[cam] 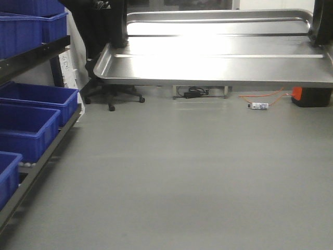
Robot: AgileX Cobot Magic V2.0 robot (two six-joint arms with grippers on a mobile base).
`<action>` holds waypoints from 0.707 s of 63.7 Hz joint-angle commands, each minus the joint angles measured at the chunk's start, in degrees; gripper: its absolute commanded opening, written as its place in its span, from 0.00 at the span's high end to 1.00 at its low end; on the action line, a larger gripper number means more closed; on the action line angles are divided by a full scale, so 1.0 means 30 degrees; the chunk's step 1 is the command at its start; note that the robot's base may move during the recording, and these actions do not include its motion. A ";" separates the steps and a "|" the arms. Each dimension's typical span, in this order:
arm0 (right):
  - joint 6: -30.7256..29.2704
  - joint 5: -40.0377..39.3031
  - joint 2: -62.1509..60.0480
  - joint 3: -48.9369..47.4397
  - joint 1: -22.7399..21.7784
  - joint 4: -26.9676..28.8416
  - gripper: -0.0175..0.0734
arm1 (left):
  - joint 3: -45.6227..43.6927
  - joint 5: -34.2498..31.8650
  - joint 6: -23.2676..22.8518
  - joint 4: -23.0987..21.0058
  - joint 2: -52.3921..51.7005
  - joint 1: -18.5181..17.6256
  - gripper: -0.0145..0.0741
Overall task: Grab silver tray and place in blue box
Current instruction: 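Hold the silver tray in both grippers while the base drives to the bins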
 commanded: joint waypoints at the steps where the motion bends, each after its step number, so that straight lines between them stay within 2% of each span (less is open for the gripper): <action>1: -0.0501 -0.0545 -0.0543 -0.0689 -0.0018 -0.1020 0.75 | -0.0539 -0.0283 0.0188 0.0823 -0.0821 -0.0011 0.95; 45: -0.0501 -0.0524 -0.0543 -0.0689 -0.0018 -0.1020 0.75 | -0.0539 -0.0283 0.0188 0.0823 -0.0821 -0.0011 0.95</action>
